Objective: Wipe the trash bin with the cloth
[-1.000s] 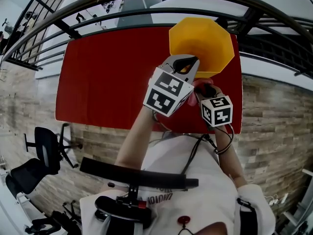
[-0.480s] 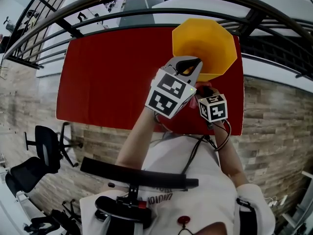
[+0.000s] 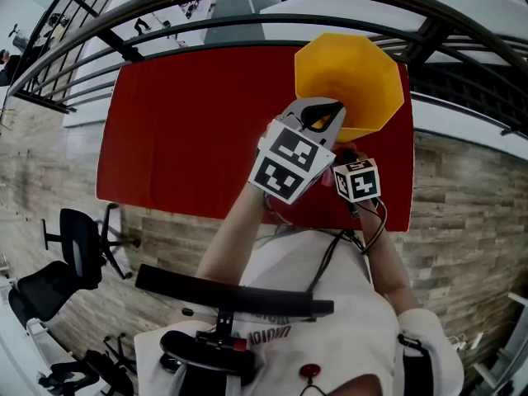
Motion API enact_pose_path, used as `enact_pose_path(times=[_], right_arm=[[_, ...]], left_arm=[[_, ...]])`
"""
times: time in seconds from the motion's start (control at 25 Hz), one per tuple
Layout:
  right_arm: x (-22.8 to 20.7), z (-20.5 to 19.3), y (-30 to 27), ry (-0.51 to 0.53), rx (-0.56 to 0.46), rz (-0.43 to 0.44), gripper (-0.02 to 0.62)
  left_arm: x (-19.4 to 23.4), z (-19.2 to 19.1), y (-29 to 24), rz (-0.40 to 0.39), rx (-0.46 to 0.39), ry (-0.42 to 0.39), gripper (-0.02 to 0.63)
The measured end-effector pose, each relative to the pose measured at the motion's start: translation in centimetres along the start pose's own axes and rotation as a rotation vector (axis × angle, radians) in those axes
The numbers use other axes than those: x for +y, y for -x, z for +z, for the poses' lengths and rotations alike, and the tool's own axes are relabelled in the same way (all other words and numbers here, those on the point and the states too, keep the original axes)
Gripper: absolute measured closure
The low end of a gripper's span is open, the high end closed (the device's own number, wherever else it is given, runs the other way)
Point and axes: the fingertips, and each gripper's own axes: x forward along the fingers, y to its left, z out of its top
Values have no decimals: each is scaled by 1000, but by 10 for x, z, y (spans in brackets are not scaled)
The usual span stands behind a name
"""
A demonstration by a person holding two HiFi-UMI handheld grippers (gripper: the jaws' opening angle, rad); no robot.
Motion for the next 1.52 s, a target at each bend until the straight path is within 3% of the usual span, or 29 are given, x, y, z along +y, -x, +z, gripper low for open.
enact_pose_path(times=[0.64, 1.04, 1.16, 1.44, 1.52], right_arm=[[-11, -24, -22, 16, 75, -4, 495], [-41, -10, 64, -101, -81, -41, 495], [-43, 8, 100, -92, -150, -60, 497], [-37, 61, 165, -81, -349, -96, 496], [-32, 68, 176, -69, -378, -107, 497]], left_arm=[[3, 1, 0, 40, -23, 6, 603], [-32, 6, -16, 98, -45, -35, 603], [-47, 7, -23, 74, -44, -48, 603], [-76, 20, -48, -103, -33, 63, 603], [-74, 24, -40, -141, -46, 127, 603]])
